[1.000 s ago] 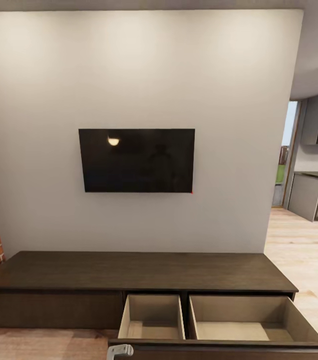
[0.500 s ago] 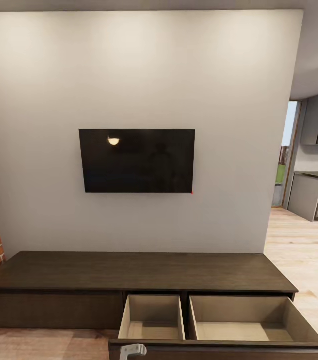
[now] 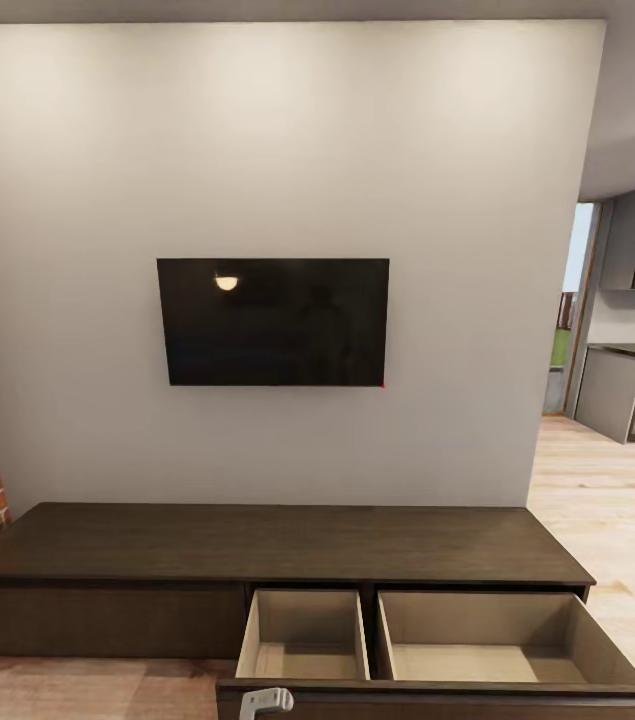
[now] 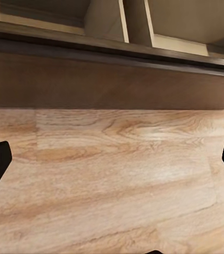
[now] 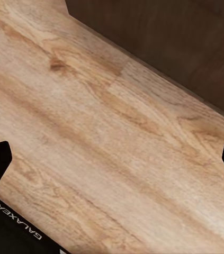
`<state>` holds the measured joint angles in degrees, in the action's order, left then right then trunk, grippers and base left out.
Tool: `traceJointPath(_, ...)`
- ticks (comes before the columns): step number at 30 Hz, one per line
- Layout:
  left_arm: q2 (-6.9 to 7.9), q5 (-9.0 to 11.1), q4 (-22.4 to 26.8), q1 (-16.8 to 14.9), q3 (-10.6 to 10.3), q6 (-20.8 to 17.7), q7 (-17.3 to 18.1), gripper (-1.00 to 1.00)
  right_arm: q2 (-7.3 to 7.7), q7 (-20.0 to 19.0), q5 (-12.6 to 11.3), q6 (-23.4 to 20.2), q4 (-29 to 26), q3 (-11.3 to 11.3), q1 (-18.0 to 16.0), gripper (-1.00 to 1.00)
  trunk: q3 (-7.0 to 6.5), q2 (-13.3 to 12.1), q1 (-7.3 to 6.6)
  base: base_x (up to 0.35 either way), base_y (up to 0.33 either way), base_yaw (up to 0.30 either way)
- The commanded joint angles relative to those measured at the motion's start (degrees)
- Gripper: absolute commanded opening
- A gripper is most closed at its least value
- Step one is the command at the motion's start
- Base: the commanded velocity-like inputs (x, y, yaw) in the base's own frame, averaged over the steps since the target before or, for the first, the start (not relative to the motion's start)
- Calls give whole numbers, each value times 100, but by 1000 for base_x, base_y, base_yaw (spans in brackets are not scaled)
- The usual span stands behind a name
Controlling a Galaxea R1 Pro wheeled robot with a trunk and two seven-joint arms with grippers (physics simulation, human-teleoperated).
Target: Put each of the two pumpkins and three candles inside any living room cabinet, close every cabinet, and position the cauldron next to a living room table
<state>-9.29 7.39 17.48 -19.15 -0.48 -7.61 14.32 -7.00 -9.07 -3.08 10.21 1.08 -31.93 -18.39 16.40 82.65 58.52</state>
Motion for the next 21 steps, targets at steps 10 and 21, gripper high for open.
traceJointPath(10,0,61,10,-1,-5,-48,9,100,-3,-17,-34,25,5,-24,-6,100,7,4,0,0,0,0)
traceJointPath(21,5,61,10,-1,3,-24,-26,100,25,-8,-161,28,-9,91,-6,100,7,4,0,0,0,0)
